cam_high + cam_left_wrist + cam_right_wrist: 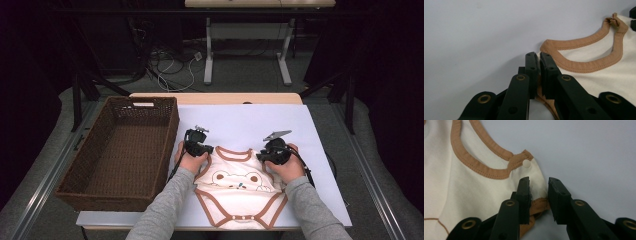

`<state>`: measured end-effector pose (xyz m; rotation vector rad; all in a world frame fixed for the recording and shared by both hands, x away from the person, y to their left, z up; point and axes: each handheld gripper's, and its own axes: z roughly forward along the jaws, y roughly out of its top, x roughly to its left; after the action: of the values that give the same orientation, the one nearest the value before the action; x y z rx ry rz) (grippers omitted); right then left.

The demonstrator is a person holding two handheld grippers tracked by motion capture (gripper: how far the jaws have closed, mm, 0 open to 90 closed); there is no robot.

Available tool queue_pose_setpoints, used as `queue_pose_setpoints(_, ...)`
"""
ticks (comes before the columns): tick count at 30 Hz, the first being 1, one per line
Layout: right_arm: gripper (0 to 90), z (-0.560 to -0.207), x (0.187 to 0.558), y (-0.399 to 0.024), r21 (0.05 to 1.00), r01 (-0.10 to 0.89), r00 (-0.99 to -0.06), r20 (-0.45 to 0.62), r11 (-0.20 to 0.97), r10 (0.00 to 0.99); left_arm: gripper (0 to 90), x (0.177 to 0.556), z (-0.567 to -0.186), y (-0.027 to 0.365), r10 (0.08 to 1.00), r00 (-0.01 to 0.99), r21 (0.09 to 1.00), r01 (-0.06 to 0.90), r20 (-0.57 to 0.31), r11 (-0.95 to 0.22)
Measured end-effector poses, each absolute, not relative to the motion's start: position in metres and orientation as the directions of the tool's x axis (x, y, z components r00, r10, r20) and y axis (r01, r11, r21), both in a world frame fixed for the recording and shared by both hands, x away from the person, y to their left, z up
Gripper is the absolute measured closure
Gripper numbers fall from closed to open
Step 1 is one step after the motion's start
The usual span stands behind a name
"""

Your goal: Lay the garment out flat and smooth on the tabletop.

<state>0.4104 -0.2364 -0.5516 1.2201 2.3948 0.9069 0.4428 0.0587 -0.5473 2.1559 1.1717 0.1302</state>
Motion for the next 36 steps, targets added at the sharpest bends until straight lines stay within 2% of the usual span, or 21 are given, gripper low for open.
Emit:
queue_pose_setpoints(9, 78.2, -0.551, 0.409, -0.234, 0.656, 0.618, -0.586, 0.015, 0.434, 0.81, 85.5, 0.443, -0.547, 0.059, 0.778, 0.591, 0.606, 0.704, -0.211, -0.371)
queue_pose_setpoints(11, 78.5, -0.549, 0.408, -0.234, 0.647, 0.608, -0.589, -0.02, 0.459, 0.808, 85.5, 0.442, -0.546, 0.059, 0.779, 0.589, 0.607, 0.706, -0.216, -0.365)
queue_pose_setpoints(23, 78.9, -0.53, 0.404, -0.247, 0.72, 0.592, -0.551, 0.032, 0.363, 0.834, 85.6, 0.439, -0.536, 0.06, 0.777, 0.59, 0.651, 0.682, -0.218, -0.335)
queue_pose_setpoints(36, 79.0, -0.503, 0.396, -0.251, 0.768, 0.54, -0.556, 0.019, 0.344, 0.831, 85.6, 0.432, -0.513, 0.06, 0.779, 0.593, 0.705, 0.641, -0.203, -0.304)
